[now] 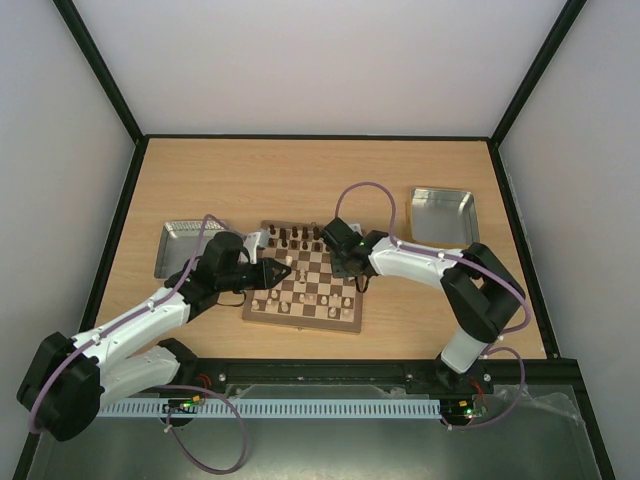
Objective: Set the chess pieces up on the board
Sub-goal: Pick up the chess piece from the chessboard, then place the chess piece on the chessboard.
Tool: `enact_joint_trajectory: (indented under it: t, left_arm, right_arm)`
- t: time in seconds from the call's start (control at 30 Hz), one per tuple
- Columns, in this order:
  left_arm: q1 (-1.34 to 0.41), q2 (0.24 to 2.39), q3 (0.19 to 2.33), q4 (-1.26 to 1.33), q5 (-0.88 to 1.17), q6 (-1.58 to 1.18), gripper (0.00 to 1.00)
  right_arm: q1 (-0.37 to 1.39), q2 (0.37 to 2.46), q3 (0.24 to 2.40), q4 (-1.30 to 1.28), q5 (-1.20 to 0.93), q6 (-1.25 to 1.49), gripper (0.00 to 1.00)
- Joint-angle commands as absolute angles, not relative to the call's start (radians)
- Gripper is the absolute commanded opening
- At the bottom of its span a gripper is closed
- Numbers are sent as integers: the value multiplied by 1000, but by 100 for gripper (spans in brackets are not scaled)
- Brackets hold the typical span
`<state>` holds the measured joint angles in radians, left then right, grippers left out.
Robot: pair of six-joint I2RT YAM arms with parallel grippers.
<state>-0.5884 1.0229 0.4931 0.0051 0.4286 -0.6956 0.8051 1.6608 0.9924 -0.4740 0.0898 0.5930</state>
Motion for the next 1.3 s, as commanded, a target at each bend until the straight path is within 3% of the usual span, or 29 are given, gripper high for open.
enact_joint_trajectory:
  t: [0.0, 0.1, 0.23, 0.7, 0.9, 1.27]
  left_arm:
    - [-579, 1021, 518, -2, 445, -679, 5]
    - [-577, 1016, 519, -6, 445, -679, 5]
    - [-574, 1009, 518, -11, 440, -680, 5]
    - [-562, 1004, 539, -22, 439, -698, 5]
    - [-558, 1008, 545, -17, 451, -721, 5]
    - [-556, 1000, 574, -50, 516, -706, 5]
  right_arm:
    - [802, 1695, 1022, -521, 126, 565, 26]
    - [802, 1684, 1016, -519, 117, 572, 16]
    - [802, 1642, 996, -498, 123, 576, 11]
    - [825, 1156, 722, 29, -46, 468, 12]
    - [925, 1003, 566, 237, 29, 478, 12]
    - [1019, 897, 423, 494, 55, 528, 11]
